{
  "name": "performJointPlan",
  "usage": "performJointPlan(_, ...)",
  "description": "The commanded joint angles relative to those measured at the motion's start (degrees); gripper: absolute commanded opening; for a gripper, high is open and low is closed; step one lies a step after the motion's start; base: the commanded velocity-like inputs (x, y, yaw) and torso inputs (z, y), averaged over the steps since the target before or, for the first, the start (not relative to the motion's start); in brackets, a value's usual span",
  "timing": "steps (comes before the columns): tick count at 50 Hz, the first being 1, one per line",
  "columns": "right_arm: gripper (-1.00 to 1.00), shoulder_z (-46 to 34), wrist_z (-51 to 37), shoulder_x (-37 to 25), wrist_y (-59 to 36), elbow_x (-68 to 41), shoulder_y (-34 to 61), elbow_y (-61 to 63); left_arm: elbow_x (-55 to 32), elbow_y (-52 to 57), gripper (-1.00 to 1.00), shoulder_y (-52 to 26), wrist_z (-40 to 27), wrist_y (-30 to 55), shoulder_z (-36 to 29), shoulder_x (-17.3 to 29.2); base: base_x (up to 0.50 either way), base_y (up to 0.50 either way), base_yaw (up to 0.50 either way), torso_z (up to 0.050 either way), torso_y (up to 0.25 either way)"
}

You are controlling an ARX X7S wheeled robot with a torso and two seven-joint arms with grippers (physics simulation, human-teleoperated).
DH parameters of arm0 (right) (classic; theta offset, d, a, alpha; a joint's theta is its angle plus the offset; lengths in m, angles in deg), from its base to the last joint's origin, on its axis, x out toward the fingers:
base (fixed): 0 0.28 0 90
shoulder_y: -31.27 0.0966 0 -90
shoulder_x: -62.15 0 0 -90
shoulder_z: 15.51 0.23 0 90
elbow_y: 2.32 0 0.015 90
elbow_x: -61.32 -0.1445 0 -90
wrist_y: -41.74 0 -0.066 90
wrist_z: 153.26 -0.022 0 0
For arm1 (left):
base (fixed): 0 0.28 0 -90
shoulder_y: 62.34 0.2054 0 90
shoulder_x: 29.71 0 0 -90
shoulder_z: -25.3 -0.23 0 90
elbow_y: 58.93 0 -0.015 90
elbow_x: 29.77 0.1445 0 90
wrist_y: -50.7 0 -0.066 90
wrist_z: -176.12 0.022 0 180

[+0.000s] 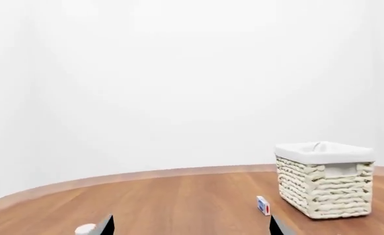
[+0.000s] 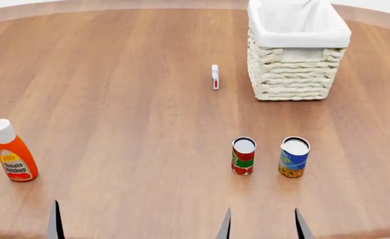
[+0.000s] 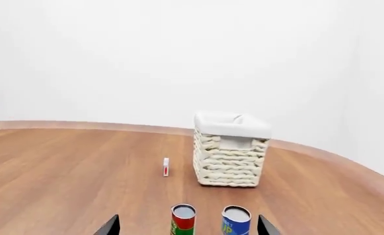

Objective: Pick up the ketchup, and put it in the basket.

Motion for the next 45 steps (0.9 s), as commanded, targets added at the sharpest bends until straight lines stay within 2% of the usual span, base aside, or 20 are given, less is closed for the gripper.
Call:
performJointPlan(1, 1.00, -1.1, -1.6, -0.7, 0.2, 0.7, -0.7, 3.0, 0.0, 2.2, 1.00, 0.8, -1.1, -0.6, -0.2, 0.8, 0.00, 0.00, 0.00, 0.000, 0.000)
performJointPlan(16, 1.00, -1.6, -2.6, -1.8, 2.1, 0.1, -1.0, 3.0, 0.3, 2.1, 1.00, 1.0, -2.0, -1.5, -1.0, 1.5, 0.03, 0.00, 0.00, 0.000, 0.000)
performJointPlan(45, 1.00, -3.1, -4.3, -3.0, 2.1, 0.0, -0.4, 2.1, 0.5, 0.6, 1.00, 0.4, -3.3, -2.0, -2.2, 2.6, 0.50, -0.01, 0.00, 0.000, 0.000)
